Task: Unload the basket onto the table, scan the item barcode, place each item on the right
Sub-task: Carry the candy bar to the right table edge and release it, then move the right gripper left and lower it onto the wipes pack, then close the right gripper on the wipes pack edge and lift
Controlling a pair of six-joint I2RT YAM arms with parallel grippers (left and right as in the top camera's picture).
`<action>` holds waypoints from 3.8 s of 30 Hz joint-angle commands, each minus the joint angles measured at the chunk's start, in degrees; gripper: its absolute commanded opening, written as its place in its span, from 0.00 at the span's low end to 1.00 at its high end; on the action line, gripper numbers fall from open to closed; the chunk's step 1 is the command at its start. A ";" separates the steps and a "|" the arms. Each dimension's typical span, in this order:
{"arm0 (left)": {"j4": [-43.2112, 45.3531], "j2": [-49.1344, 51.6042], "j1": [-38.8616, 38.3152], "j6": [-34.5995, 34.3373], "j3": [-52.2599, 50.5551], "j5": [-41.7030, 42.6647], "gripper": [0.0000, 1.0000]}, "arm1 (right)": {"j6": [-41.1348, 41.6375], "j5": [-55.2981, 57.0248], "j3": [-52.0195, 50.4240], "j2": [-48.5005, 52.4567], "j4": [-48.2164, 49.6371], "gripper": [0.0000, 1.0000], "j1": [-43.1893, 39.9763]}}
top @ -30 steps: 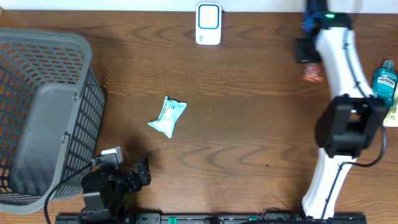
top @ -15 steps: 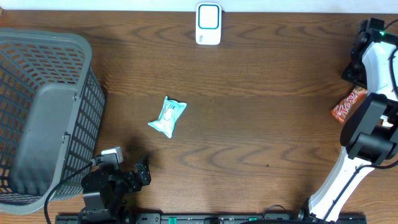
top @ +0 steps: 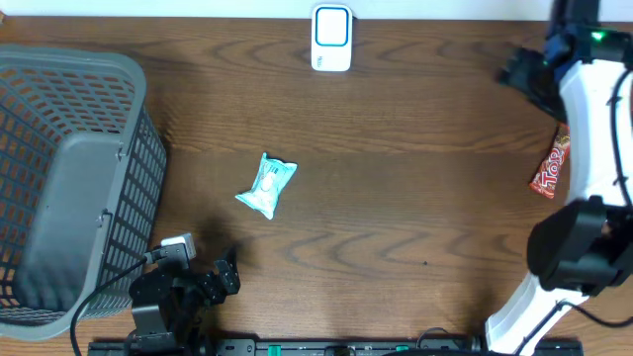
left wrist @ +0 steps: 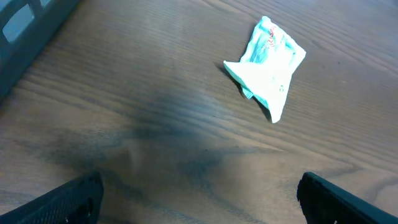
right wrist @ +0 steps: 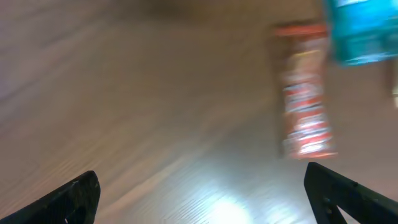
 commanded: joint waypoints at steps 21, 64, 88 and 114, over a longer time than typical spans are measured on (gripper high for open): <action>-3.93 -0.15 0.24 -0.09 -0.35 0.02 0.98 | -5.75 -12.72 -2.51 0.98 3.45 0.99 39.08; -3.91 -0.15 0.24 -0.09 -0.35 0.02 0.98 | -29.55 -13.35 -28.63 10.51 42.49 0.29 53.62; -3.93 -0.15 0.24 -0.09 -0.35 0.02 0.98 | -29.53 -6.78 -27.36 -11.17 21.99 0.45 52.06; -3.93 -0.15 0.24 -0.09 -0.35 0.02 0.98 | -34.64 -13.25 -27.54 5.55 5.64 0.18 52.59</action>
